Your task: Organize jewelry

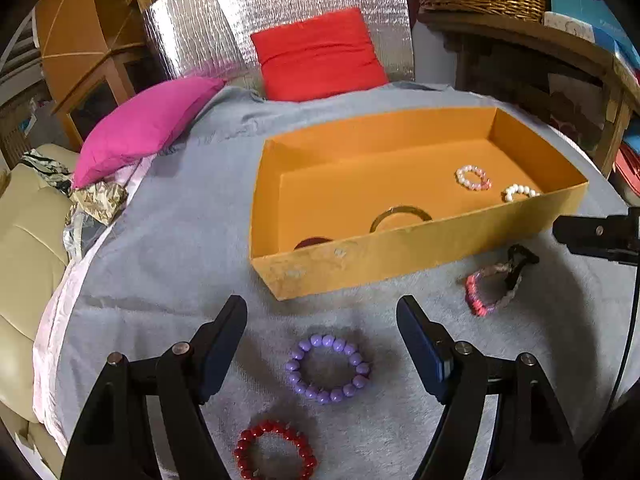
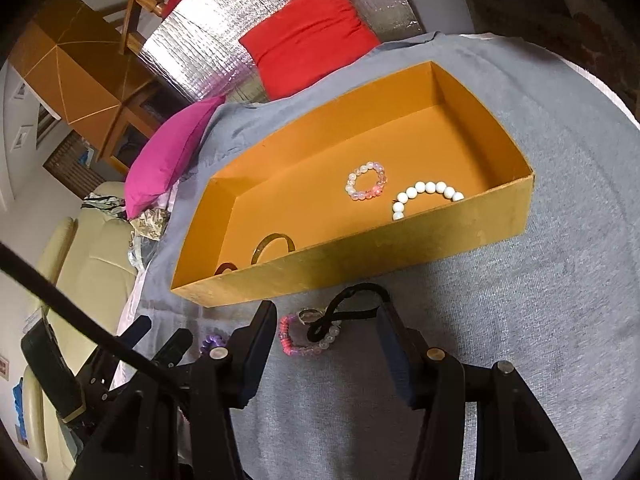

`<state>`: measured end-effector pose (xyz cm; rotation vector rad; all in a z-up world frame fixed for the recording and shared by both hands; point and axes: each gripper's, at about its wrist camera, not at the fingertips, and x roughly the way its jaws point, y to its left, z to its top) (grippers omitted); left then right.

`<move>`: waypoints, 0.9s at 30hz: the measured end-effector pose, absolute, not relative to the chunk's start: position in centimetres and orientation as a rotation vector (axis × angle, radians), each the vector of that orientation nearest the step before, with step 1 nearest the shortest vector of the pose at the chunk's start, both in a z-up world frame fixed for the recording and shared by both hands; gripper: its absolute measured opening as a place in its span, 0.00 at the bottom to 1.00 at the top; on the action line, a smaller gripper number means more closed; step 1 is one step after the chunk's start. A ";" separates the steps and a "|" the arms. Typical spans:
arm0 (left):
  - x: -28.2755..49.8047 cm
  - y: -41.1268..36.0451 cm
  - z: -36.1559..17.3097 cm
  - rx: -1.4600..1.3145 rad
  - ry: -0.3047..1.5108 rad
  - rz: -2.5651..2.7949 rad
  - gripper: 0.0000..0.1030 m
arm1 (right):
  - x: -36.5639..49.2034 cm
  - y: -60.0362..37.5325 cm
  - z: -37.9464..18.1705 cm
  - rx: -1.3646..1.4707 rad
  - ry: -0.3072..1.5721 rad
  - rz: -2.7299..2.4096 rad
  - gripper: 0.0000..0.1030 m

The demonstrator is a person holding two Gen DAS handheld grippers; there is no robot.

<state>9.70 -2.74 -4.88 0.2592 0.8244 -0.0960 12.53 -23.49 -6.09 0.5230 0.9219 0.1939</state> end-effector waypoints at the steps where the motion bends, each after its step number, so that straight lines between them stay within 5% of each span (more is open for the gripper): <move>1: 9.8 -2.4 -5.0 0.254 0.835 -0.095 0.75 | 12.6 -23.6 -6.2 0.526 0.924 0.193 0.54; 27: 7.0 10.6 -7.6 0.107 0.983 0.026 0.75 | 13.1 -25.6 -8.7 0.655 0.984 0.158 0.54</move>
